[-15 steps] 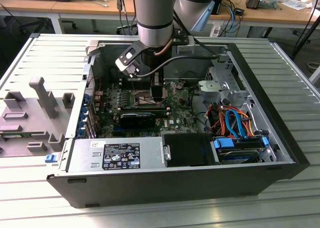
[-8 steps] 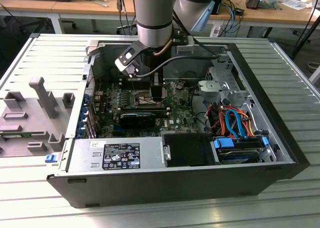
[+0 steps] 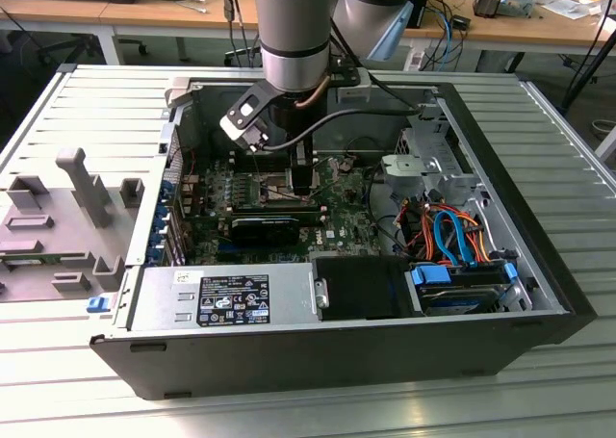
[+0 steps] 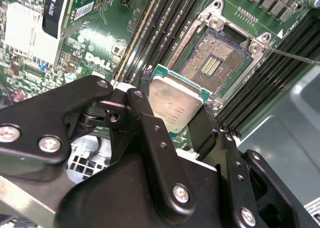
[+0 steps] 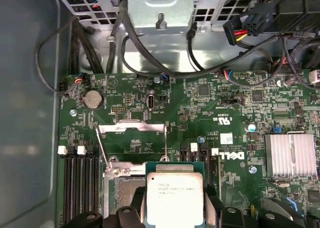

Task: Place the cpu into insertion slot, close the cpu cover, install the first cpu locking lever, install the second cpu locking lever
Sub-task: 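Place the cpu into insertion slot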

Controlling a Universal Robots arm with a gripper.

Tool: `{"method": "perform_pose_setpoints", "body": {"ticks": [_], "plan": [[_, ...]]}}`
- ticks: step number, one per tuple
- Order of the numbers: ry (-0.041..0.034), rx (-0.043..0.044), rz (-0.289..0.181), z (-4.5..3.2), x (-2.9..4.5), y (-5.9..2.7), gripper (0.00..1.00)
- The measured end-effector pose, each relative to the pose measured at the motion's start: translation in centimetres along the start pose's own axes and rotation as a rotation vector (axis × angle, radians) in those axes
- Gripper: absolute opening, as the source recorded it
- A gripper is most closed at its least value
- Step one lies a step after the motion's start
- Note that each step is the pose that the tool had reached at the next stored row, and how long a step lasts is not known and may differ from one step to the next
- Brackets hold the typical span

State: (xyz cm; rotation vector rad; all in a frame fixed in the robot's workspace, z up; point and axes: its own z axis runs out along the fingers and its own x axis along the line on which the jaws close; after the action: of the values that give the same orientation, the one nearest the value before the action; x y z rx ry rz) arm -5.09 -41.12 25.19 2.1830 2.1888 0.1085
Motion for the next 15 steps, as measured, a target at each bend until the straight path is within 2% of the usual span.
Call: {"method": "perform_pose_setpoints", "body": {"ticks": [2, 4, 15], "plan": [[0.0004, 0.0001, -0.003, 0.01, 0.00, 0.00, 0.55], [0.0003, 0.0001, -0.003, 0.37, 0.00, -0.09, 0.55], [0.0006, 0.0000, -0.003, 0.42, 0.00, -0.23, 0.55]]}}
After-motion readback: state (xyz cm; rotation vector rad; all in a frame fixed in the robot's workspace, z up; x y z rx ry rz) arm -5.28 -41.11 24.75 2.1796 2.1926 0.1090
